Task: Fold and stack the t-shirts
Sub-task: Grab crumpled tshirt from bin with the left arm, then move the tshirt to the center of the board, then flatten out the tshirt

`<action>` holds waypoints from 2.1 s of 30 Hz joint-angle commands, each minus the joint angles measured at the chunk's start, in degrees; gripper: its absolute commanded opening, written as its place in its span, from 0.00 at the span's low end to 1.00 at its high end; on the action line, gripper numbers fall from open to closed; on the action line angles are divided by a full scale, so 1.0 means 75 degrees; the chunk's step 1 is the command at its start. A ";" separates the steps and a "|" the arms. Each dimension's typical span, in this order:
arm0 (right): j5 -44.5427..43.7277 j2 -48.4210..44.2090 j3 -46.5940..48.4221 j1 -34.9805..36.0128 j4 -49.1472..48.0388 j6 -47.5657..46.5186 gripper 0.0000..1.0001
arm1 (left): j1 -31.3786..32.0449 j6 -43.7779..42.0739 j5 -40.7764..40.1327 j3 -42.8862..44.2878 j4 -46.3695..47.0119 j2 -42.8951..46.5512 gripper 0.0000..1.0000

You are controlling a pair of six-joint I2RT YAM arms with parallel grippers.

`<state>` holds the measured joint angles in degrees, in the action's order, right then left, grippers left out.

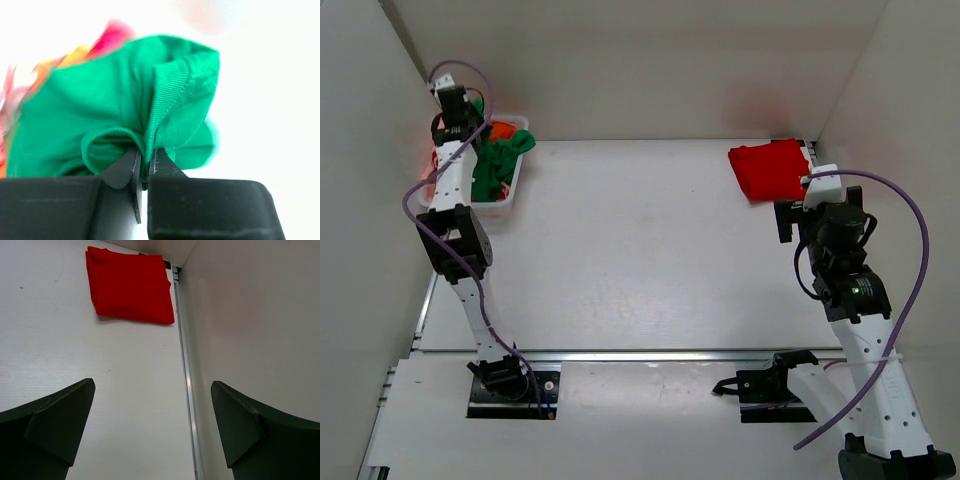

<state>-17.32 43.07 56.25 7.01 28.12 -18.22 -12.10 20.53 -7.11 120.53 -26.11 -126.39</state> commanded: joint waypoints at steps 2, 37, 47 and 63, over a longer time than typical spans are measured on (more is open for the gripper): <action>-0.0176 -0.0176 -0.0245 0.0075 -0.0444 0.0038 0.99 | 0.1504 0.1057 0.1076 0.1306 0.1173 0.2798 0.00; 0.2834 0.0572 -0.1453 0.1081 0.0373 0.2614 0.99 | 0.3205 -0.0088 0.2230 -0.7129 -0.2844 0.7476 0.83; 0.4207 0.1897 -0.2061 0.1376 0.0880 0.3718 0.99 | 0.3218 0.0250 0.2577 -1.0058 -0.2859 0.8497 0.32; 0.2908 0.3690 -0.0926 -0.0066 0.0412 0.4139 0.20 | 0.4625 0.0953 0.1920 -0.5103 -0.1453 0.3589 0.36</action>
<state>5.69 70.19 46.70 8.45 34.70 11.07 21.67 25.30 5.85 80.01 -37.67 -95.94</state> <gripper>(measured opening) 0.240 0.164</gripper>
